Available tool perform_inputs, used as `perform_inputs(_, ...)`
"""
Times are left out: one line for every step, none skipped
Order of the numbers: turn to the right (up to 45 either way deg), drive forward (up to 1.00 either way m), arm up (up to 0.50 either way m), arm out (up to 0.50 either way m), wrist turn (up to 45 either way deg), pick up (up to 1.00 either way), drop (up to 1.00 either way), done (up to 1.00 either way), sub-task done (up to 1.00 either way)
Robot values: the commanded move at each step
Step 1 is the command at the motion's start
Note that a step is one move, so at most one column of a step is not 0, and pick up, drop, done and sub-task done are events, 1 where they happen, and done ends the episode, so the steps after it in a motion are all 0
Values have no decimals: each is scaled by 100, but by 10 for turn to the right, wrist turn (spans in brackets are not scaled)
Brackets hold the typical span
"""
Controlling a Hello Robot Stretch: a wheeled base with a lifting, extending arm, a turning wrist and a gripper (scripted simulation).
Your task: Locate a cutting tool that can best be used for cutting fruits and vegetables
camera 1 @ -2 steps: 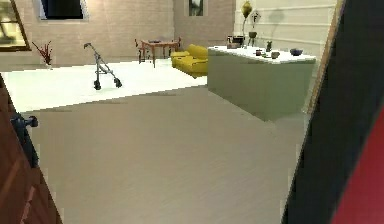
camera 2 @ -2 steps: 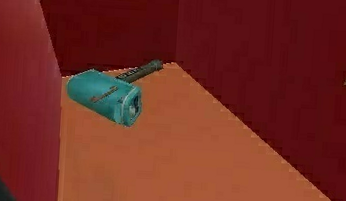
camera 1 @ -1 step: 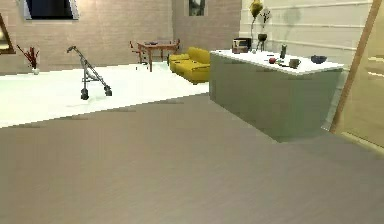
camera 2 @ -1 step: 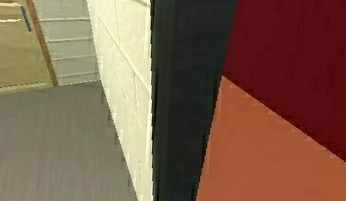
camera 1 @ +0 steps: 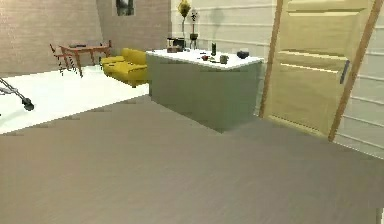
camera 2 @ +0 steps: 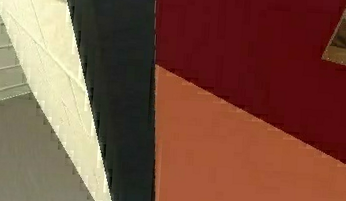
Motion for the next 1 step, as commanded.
perform_inputs(0, 100, 0, 0, 0, 0, 0, 0, 0)
